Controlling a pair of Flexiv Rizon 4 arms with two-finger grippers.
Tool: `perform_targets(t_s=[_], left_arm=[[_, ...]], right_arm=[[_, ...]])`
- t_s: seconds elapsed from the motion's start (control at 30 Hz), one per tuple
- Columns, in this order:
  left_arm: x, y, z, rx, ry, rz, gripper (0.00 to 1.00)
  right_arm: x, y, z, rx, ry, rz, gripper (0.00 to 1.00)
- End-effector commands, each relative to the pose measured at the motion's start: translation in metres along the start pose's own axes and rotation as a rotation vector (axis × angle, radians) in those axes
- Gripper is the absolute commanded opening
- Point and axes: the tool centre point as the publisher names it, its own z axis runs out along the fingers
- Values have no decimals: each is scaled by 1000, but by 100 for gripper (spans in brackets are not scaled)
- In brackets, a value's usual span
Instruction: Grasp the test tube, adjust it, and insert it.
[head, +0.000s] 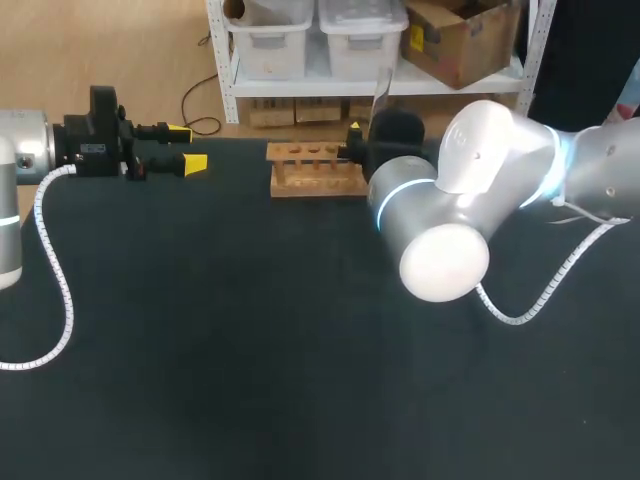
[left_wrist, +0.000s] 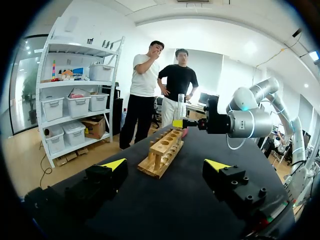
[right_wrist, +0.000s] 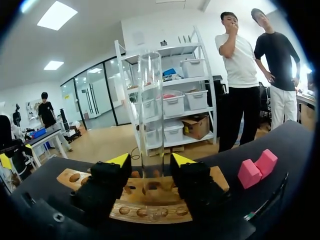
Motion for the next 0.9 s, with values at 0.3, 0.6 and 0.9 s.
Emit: perform_targets(t_s=[0.3, 0.6, 0.9], left_arm=[[1, -1, 0, -2, -4, 3, 100], [1, -1, 0, -2, -4, 3, 100], [1, -1, 0, -2, -4, 3, 100]], right_arm=[[-13, 10, -9, -158, -19, -16, 100], [-16, 16, -13, -168, -27, -20, 95], [-23, 24, -24, -159, -21, -26, 100]])
